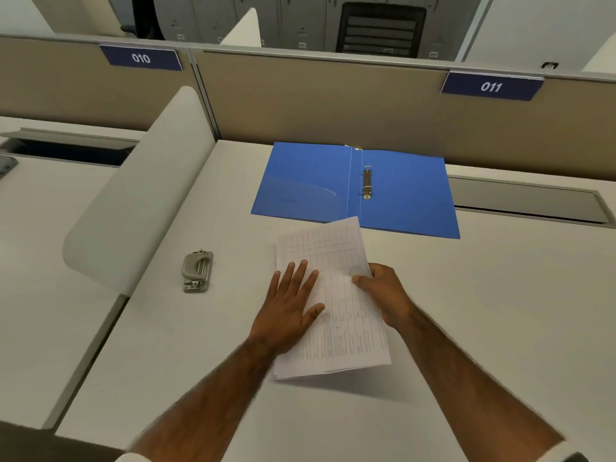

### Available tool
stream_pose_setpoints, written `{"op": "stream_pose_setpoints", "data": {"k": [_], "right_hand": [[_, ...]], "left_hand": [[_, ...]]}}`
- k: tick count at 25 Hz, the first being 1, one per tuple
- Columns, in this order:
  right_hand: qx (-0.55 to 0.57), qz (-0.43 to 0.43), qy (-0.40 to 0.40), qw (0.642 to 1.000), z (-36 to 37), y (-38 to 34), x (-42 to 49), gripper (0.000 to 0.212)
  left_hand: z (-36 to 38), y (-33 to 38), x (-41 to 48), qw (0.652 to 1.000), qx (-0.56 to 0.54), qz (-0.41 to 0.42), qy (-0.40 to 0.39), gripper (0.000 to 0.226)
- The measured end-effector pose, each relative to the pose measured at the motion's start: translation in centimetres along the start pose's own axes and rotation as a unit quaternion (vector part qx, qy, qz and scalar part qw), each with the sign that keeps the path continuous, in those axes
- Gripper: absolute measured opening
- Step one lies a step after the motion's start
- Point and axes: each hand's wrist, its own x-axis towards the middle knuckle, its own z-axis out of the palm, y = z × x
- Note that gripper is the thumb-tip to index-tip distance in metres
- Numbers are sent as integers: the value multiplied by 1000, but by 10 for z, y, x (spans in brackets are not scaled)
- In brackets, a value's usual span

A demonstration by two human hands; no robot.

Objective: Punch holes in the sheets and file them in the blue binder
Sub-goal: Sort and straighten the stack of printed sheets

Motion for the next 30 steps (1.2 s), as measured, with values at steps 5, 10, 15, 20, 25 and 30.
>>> {"op": "stream_pose_setpoints", "data": {"k": [5,10,15,20,25,30], "right_hand": [[-62,12,26,998,8,3,16,20],[-274,-81,35,958,-6,8,24,44],[-497,-121,-51,858,-15,15,35,95],[-443,-130,-92,882,-2,19,29,91],[16,-3,55,998,16,3,10,76],[54,73,-2,996,17,12,-2,37]], "left_hand": [[26,-7,-9,998,37,-9,-49,80],[30,-10,-6,998,40,-3,-48,77],[30,-9,-6,998,53,-3,-42,79],[34,-10,-5,998,45,-6,-30,78],[34,-10,-5,998,50,-1,-32,76],[36,-11,-4,999,41,-4,-36,78]]}}
